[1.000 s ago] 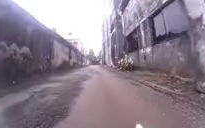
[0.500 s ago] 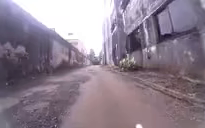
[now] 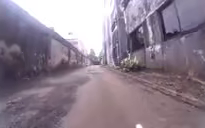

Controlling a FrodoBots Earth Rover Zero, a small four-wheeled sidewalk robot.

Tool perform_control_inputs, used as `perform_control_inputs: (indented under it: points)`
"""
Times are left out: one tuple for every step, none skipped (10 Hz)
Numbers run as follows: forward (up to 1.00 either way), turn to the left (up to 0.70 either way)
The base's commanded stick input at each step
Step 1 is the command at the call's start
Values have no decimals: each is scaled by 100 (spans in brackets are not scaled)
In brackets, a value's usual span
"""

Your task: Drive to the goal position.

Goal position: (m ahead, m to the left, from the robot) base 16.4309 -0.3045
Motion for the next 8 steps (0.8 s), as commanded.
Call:
perform_control_inputs:
  points:
    - [70, 0]
    - [70, 0]
    - [70, 0]
    - [70, 0]
    - [70, 0]
    - [70, 0]
    - [70, 0]
    - [70, 0]
